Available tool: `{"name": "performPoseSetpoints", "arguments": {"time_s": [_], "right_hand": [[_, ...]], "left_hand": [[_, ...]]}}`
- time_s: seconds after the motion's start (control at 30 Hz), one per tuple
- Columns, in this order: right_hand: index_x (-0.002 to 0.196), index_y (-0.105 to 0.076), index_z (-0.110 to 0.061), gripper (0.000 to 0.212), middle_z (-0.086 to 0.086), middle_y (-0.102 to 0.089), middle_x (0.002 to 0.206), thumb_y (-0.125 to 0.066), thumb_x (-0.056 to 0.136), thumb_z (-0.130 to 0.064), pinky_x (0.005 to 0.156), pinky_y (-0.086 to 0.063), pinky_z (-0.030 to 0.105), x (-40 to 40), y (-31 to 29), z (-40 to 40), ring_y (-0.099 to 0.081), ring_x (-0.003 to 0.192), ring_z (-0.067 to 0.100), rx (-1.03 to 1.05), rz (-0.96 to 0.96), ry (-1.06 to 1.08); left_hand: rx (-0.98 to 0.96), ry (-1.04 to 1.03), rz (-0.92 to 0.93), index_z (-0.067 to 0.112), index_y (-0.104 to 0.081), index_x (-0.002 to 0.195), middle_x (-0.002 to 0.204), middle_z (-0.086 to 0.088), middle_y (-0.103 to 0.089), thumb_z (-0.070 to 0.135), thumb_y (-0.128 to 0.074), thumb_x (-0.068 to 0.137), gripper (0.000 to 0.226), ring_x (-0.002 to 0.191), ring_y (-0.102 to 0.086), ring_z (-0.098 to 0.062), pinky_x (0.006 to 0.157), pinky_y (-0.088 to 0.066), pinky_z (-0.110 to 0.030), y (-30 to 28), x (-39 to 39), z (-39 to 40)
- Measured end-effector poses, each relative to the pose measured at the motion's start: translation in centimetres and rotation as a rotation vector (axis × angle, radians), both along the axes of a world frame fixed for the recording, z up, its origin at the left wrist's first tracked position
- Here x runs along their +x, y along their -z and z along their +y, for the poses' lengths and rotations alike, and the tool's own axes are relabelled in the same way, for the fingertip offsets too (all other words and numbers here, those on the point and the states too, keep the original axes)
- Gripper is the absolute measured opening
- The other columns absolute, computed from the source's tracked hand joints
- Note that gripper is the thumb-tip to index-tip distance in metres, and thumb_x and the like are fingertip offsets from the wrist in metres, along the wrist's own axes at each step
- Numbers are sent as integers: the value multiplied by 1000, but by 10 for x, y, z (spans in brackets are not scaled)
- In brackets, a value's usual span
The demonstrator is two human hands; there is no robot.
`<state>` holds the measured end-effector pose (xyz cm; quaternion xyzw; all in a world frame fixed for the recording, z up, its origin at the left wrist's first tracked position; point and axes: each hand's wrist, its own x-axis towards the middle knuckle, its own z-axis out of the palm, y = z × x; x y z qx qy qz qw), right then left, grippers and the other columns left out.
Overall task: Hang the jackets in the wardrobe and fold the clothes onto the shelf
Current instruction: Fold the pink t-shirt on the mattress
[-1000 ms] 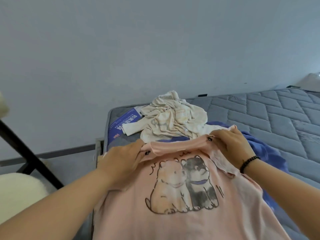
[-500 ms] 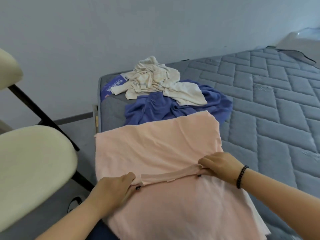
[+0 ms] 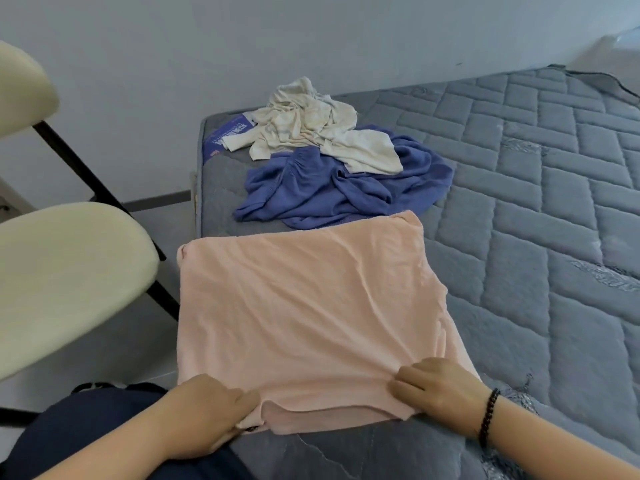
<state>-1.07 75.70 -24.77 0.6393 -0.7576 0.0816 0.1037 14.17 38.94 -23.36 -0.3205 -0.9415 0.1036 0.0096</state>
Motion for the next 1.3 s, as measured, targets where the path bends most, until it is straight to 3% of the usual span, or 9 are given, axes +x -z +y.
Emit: {"name": "performPoseSetpoints", "arguments": {"time_s": [0.17, 0.33, 0.5, 0.57, 0.63, 0.8, 0.93, 1.07, 1.3], "right_hand": [[102, -55, -12, 18, 0, -45, 80, -37, 97, -12, 53, -38, 27, 11, 3, 8, -41, 61, 17, -105, 13, 126], [109, -51, -14, 33, 6, -48, 101, -40, 79, -5, 62, -40, 34, 8, 10, 32, -50, 76, 27, -265, 17, 519], [91, -62, -10, 14, 5, -56, 98, -49, 86, -11, 61, -44, 31, 12, 2, 53, -55, 76, 25, -345, -9, 622], [84, -69, -5, 24, 6, -61, 93, -47, 88, -14, 62, -45, 22, 18, -1, 54, -54, 75, 16, -390, -114, 698], [95, -69, -7, 28, 1, -63, 91, -44, 89, -18, 68, -46, 14, 23, -6, 49, -54, 77, 6, -451, -392, 859], [97, -66, -29, 19, -8, -67, 93, -56, 92, -14, 75, -46, 18, 0, -12, 39, -61, 88, 8, -410, -905, 1126], [104, -67, -22, 19, -1, -69, 96, -54, 93, -15, 86, -52, 37, -31, -20, 26, -63, 91, 18, -453, -1048, 1131], [97, -64, -9, 12, 1, -58, 78, -62, 91, -19, 74, -46, 34, -53, -28, 12, -53, 73, 16, -388, -1121, 1077], [72, -63, -10, 14, 4, -59, 62, -72, 83, -11, 57, -48, 25, -69, -38, 39, -56, 58, 16, -341, -1220, 1192]], "left_hand": [[27, -25, -96, 34, -45, 90, 64, 17, -52, 48, -52, 68, 27, 47, -49, -3, 39, -31, -19, 4, 16, -9], [205, -120, -120, 31, -58, 90, 82, 13, -53, 63, -55, 77, 34, 70, -51, -10, 62, -38, -24, -10, 17, 21], [378, -133, -106, 25, -60, 101, 92, 8, -55, 58, -57, 79, 39, 76, -51, -12, 68, -38, -25, -8, -6, 91], [460, -134, -88, 21, -58, 106, 97, 5, -56, 51, -61, 77, 42, 81, -52, -15, 69, -42, -27, -2, -21, 125], [550, -124, -76, 17, -56, 111, 105, 0, -56, 46, -62, 78, 45, 88, -53, -19, 73, -45, -31, 3, -35, 156], [565, -114, -60, 18, -49, 119, 109, -1, -52, 50, -60, 77, 54, 91, -52, -20, 72, -48, -32, 11, -63, 219], [590, -175, -2, 18, -64, 109, 90, 1, -56, 33, -65, 77, 35, 74, -56, -19, 54, -46, -26, 19, -81, 238], [742, -221, -23, 15, -70, 107, 79, 1, -57, 13, -71, 74, 33, 66, -58, -21, 43, -47, -26, 29, -84, 236], [887, -285, -23, 20, -73, 101, 82, 6, -59, 22, -50, 86, 28, 70, -58, -14, 49, -49, -26, 27, -69, 234]]}}
